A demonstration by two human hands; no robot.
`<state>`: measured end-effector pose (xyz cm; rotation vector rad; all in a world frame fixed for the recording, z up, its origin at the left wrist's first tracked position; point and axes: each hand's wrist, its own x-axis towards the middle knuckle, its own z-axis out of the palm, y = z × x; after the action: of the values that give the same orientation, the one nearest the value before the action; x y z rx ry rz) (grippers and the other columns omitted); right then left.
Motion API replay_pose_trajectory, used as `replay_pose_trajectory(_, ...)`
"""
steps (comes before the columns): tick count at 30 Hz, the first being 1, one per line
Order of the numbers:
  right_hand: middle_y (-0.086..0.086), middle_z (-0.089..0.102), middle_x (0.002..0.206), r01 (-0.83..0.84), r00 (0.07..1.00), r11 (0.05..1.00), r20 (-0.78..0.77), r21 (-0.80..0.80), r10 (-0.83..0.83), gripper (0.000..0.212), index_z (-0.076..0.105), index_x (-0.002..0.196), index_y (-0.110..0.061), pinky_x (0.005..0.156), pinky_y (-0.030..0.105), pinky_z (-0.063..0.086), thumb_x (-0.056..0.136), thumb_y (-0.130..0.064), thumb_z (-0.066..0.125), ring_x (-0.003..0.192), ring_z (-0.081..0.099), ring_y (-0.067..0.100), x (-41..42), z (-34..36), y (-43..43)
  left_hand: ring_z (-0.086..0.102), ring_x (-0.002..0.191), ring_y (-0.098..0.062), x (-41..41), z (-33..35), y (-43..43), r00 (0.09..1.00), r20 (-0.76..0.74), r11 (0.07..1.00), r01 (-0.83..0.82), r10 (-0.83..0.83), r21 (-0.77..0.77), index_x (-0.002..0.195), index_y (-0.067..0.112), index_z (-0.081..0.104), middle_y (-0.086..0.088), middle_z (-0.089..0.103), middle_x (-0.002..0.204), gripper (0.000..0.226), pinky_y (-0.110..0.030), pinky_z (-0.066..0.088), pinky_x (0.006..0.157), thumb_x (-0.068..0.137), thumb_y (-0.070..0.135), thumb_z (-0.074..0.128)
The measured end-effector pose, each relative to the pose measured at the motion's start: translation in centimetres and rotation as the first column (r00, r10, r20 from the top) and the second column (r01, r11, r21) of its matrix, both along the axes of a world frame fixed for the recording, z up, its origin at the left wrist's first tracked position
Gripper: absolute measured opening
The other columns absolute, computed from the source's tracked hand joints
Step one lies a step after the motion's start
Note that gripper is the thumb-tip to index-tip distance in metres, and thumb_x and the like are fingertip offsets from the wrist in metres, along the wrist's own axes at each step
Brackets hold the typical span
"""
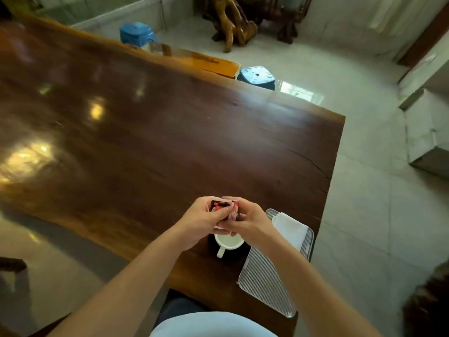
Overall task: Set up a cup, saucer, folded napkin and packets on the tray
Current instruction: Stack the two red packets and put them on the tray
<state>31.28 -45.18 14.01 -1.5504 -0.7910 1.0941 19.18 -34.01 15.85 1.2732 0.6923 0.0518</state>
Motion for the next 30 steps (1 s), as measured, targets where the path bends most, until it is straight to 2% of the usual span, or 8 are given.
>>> replay_pose_trajectory(3,0.007,0.074,0.088,0.090,0.995,0.996,0.046,-0.010,-0.090,0.030,0.071,0.109,-0.019,0.061,0.034,0.056,0.084,-0.002,0.074,0.071,0.067,0.019,-0.2,-0.1,-1.4,0.072,0.107,-0.030,0.4,0.0,-0.9,1.000,0.005,0.997,0.003,-0.002,-0.079,0.122,0.003,0.066,-0.019,0.073,0.116,0.024,-0.048,0.059,0.092,0.105,0.013,0.051)
replay_pose_trajectory(6,0.002,0.075,0.098,0.165,0.986,0.985,0.043,-0.043,-0.164,0.032,0.071,0.114,-0.019,0.065,0.036,0.060,0.086,-0.004,0.073,0.075,0.071,0.016,-0.4,0.0,-2.8,0.070,0.111,-0.030,1.0,-0.1,-2.0,0.994,0.005,0.968,-0.105,0.109,-0.230,0.127,0.003,0.059,-0.021,0.070,0.121,0.025,-0.044,0.060,0.088,0.107,0.011,0.044)
replay_pose_trajectory(9,0.001,0.076,0.102,0.128,0.992,0.989,0.030,-0.069,-0.126,0.031,0.070,0.119,-0.021,0.068,0.034,0.061,0.090,-0.012,0.073,0.087,0.074,0.018,-0.7,-0.1,-3.7,0.068,0.110,-0.029,1.5,-0.4,-3.2,0.983,-0.013,0.960,-0.182,0.183,-0.213,0.126,0.006,0.056,-0.017,0.068,0.118,0.022,-0.042,0.057,0.089,0.107,0.013,0.045)
replay_pose_trajectory(14,0.000,0.075,0.096,0.192,0.961,0.981,0.206,-0.028,-0.182,0.019,0.076,0.107,-0.029,0.065,0.034,0.062,0.093,-0.019,0.069,0.077,0.073,0.015,-0.9,-0.2,-4.4,0.067,0.102,-0.024,1.9,-0.6,-4.6,0.991,0.025,0.964,-0.125,0.135,-0.234,0.122,0.007,0.054,-0.013,0.067,0.109,0.019,-0.036,0.053,0.084,0.105,0.004,0.046)
replay_pose_trajectory(17,0.007,0.073,0.096,0.295,0.939,0.955,0.190,-0.014,-0.288,0.017,0.079,0.104,-0.027,0.063,0.037,0.062,0.091,-0.018,0.072,0.073,0.072,0.019,-0.6,-0.2,-4.8,0.071,0.098,-0.022,1.9,-0.7,-4.5,0.994,0.079,0.951,-0.043,0.070,-0.306,0.126,0.003,0.058,-0.012,0.072,0.104,0.027,-0.033,0.054,0.081,0.099,-0.001,0.054)
replay_pose_trajectory(20,0.002,0.076,0.081,0.304,0.951,0.953,0.061,-0.017,-0.302,0.021,0.079,0.095,-0.026,0.060,0.033,0.060,0.094,-0.010,0.066,0.065,0.070,0.018,-0.2,-0.1,-5.5,0.072,0.092,-0.019,1.8,-0.7,-4.3,0.997,0.050,0.961,-0.045,0.061,-0.272,0.117,0.011,0.073,-0.008,0.076,0.102,0.023,-0.031,0.055,0.078,0.095,0.013,0.066)
replay_pose_trajectory(23,0.002,0.078,0.086,0.308,0.951,0.951,-0.018,-0.032,-0.309,0.018,0.075,0.103,-0.021,0.058,0.031,0.059,0.098,-0.011,0.061,0.067,0.073,0.021,-0.3,0.1,-5.9,0.073,0.094,-0.023,1.8,-0.8,-4.1,0.992,-0.014,0.972,-0.122,0.122,-0.201,0.101,0.017,0.079,-0.010,0.077,0.100,0.026,-0.034,0.056,0.076,0.077,0.026,0.080)
replay_pose_trajectory(30,-0.001,0.075,0.090,0.430,0.903,0.903,-0.008,0.022,-0.430,0.042,0.072,0.118,-0.025,0.057,0.022,0.055,0.088,0.004,0.068,0.068,0.069,0.009,1.1,1.2,-6.5,0.073,0.099,-0.028,1.9,-0.5,-3.4,0.992,-0.116,0.994,-0.064,0.052,-0.094,0.098,0.010,0.076,-0.013,0.078,0.101,0.036,-0.037,0.057,0.077,0.069,0.029,0.086)
